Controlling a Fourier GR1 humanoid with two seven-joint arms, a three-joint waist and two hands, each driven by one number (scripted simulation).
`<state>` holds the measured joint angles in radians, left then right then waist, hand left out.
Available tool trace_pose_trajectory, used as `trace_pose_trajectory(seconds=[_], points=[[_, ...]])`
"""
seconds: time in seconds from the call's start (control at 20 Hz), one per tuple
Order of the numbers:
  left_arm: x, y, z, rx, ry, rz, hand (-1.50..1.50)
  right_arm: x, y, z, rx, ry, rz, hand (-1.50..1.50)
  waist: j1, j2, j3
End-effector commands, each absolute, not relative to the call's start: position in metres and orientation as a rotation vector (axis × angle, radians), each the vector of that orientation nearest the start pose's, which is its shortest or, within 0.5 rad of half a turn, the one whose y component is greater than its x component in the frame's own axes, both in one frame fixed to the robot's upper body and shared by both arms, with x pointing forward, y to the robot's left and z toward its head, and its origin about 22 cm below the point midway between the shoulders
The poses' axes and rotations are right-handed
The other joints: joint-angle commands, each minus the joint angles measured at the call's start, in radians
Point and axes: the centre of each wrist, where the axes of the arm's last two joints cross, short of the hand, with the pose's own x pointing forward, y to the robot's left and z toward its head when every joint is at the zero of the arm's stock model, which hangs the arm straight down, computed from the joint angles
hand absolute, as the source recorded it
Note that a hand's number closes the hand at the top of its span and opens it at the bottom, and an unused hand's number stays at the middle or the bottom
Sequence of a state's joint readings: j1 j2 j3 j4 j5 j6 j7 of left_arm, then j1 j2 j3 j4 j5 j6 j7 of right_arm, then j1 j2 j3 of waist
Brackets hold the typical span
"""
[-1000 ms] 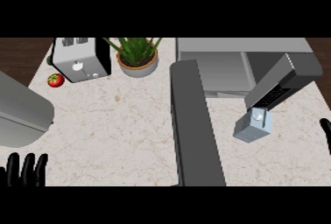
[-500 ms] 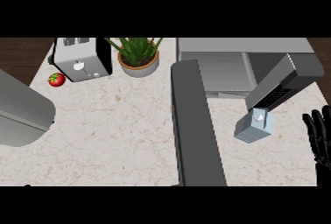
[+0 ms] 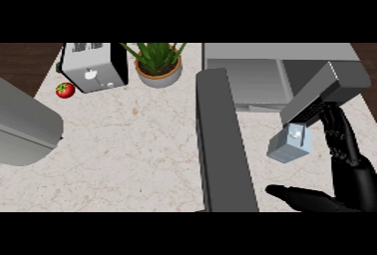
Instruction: Pick up the milk, place it into the microwave and close the microwave
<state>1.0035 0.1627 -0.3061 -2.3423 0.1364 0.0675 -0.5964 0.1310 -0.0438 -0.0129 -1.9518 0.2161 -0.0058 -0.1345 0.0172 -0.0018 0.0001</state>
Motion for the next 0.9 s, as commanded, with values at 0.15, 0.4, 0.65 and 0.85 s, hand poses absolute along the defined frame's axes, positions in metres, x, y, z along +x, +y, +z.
trace_pose_trajectory(seconds=[0.15, 0.4, 0.65, 0.85], points=[[0.01, 0.231, 0.072, 0.078, -1.979, 0.192, -1.5, 0.226, -0.258, 0.054, -0.35, -1.898, 0.197, -1.5, -0.002, -0.001, 0.0], [0.015, 0.257, 0.064, 0.091, -2.004, 0.174, -1.5, 0.243, -0.269, 0.023, -0.407, -1.89, 0.15, -1.5, -0.004, 0.001, 0.0], [-0.008, 0.257, 0.07, 0.084, -1.994, 0.156, -1.5, 0.255, -0.294, -0.001, -0.455, -1.836, 0.168, -1.5, 0.004, 0.0, 0.001], [-0.002, 0.244, 0.066, 0.099, -1.989, 0.189, -1.5, 0.244, -0.307, -0.028, -0.439, -1.823, 0.199, -1.5, -0.003, 0.001, 0.001]])
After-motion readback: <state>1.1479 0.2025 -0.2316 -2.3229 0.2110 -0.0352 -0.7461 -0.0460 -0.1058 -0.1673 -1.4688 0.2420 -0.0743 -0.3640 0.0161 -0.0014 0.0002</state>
